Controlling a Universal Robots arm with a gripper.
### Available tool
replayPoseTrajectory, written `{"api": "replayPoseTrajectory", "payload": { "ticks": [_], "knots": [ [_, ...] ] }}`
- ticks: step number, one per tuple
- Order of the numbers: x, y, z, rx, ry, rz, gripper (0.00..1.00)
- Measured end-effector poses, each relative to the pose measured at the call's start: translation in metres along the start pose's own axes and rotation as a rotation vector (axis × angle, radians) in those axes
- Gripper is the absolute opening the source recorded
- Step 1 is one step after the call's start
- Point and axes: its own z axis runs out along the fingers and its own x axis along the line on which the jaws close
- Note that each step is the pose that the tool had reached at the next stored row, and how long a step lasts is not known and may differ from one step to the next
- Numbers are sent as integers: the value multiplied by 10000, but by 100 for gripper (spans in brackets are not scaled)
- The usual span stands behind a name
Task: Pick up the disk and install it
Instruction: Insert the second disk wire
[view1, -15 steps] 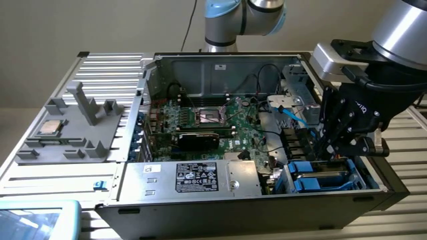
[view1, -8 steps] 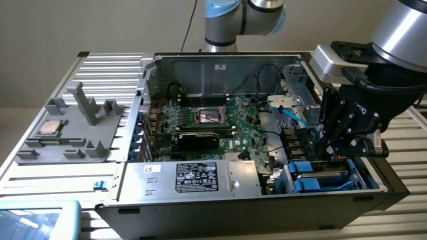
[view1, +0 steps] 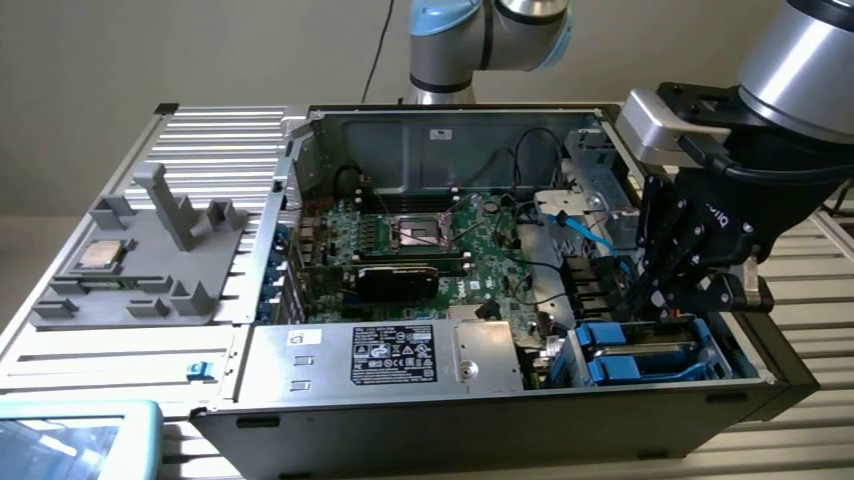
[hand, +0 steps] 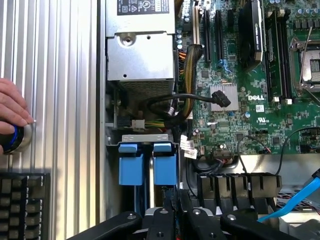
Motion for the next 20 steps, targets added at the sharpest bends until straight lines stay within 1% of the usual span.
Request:
{"api": "replayPoseTrajectory", "payload": {
  "ticks": [4,8,13,20],
  "knots": [
    [29,-2,12,-5,-107,-11,15],
    [28,-6,47,-5,-111,-12,15],
    [27,-35,55,-5,-111,-11,15],
    [32,-39,83,-5,-111,-12,15]
  ]
}}
